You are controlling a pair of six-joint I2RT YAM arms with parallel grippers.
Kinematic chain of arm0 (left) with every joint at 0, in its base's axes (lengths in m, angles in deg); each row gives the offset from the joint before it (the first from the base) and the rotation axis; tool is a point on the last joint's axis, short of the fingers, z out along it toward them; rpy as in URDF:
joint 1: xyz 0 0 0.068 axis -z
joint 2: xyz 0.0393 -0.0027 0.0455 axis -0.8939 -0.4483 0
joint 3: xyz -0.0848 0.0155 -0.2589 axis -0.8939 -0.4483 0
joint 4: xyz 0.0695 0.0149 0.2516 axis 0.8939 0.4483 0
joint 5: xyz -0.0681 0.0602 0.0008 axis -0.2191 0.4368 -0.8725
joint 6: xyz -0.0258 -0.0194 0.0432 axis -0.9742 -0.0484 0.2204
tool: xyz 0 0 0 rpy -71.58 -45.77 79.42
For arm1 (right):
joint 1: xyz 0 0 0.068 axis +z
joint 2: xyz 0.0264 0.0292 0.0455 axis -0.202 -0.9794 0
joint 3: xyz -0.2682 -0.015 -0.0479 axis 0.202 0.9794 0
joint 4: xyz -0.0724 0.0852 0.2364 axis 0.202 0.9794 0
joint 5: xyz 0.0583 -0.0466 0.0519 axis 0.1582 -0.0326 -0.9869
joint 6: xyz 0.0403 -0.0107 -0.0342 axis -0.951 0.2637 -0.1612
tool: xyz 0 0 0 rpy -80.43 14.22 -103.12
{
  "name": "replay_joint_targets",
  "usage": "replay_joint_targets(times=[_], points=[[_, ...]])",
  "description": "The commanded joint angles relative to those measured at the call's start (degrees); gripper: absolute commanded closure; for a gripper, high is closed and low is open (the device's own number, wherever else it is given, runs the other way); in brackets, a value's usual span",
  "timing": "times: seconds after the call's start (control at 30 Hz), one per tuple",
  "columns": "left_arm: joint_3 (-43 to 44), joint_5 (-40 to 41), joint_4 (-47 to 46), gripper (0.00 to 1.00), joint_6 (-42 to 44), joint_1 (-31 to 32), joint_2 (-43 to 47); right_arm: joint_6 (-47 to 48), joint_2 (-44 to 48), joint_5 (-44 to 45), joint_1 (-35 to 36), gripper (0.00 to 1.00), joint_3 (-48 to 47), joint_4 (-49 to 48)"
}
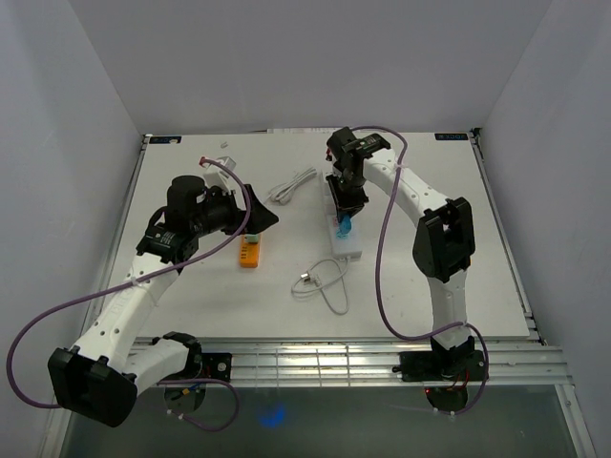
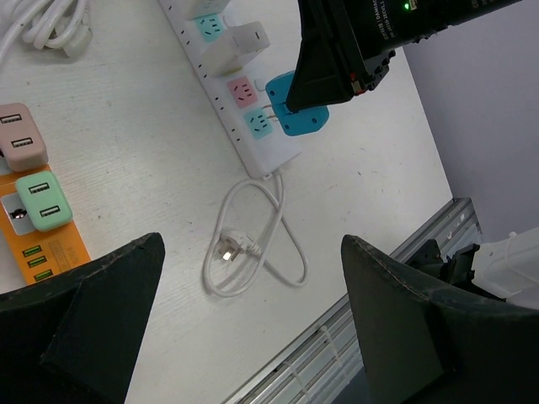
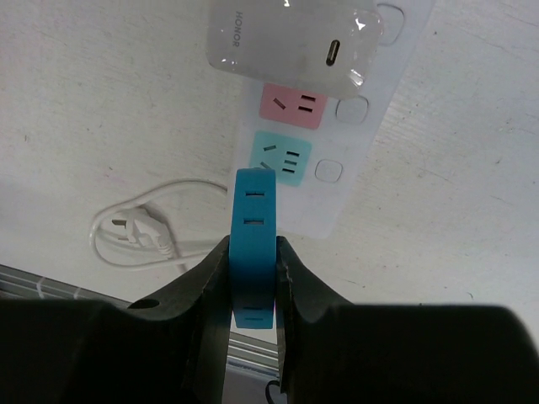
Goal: Insert the plug
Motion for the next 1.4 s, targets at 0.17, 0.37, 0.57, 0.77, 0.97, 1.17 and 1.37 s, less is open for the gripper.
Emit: replay_joint_targets(times=[0.17,0.37,0.57,0.77,0.97,1.17,1.37], points=[[-1.45,1.35,-0.19,0.04,1.81,0.0,2.31,-1.02,-0.71,5.53,0.73,0.92,-2.13,2.73],[-2.15,1.26,-0.46,0.04,2.25,0.0,2.57,-1.03,-1.23,5.89,0.73,0.92,-0.63,2.12],[-3.3,2.05,-0.89,0.04,2.51,0.0,3.1,-1.03,-1.94,5.71,0.73,0.92,0.43,0.8],[-4.18,2.84,-1.33,0.04,3.21,0.0,3.63,-1.11,-2.73,5.27,0.82,0.92,1.48,-0.25],[-4.62,3.11,-1.42,0.04,3.3,0.0,3.8,-1.2,-3.26,5.1,0.99,0.92,2.53,-1.04],[-4.97,3.02,-1.6,0.04,3.39,0.0,3.72,-1.64,-3.69,4.92,1.17,0.92,2.89,-1.57],[-5.23,2.67,-1.95,0.04,3.48,0.0,3.54,-2.25,-3.96,4.57,1.61,0.92,3.42,-1.31]])
